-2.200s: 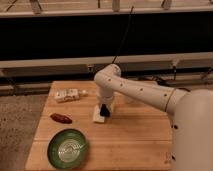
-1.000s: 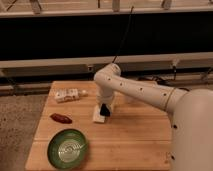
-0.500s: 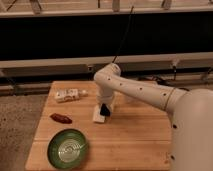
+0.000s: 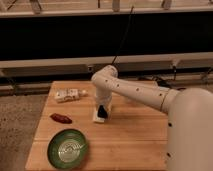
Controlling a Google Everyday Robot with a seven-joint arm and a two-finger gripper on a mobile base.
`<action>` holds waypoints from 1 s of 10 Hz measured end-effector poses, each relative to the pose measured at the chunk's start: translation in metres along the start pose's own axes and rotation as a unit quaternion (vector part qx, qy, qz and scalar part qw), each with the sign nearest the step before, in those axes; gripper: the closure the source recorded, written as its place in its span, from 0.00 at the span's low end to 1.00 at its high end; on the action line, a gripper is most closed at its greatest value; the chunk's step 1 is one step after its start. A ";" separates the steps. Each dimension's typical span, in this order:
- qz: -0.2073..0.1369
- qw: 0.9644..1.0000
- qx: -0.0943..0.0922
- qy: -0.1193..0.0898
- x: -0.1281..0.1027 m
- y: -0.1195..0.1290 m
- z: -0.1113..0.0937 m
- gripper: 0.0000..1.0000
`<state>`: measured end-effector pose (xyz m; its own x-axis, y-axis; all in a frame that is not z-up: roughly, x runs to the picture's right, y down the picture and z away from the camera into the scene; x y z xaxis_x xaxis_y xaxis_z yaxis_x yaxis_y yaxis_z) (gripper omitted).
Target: Place the eraser on the white sponge
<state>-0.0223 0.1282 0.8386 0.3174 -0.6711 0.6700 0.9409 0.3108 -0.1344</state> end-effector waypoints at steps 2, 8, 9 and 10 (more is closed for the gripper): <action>-0.008 1.000 0.004 -0.004 -0.003 -0.006 0.005 0.49; -0.011 0.999 0.033 0.004 -0.004 -0.005 0.002 0.20; -0.010 0.999 0.034 0.012 -0.004 -0.005 -0.004 0.20; -0.006 0.999 0.035 0.029 -0.003 0.000 -0.014 0.20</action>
<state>-0.0219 0.1208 0.8264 0.3134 -0.7123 0.6280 0.9350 0.3471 -0.0730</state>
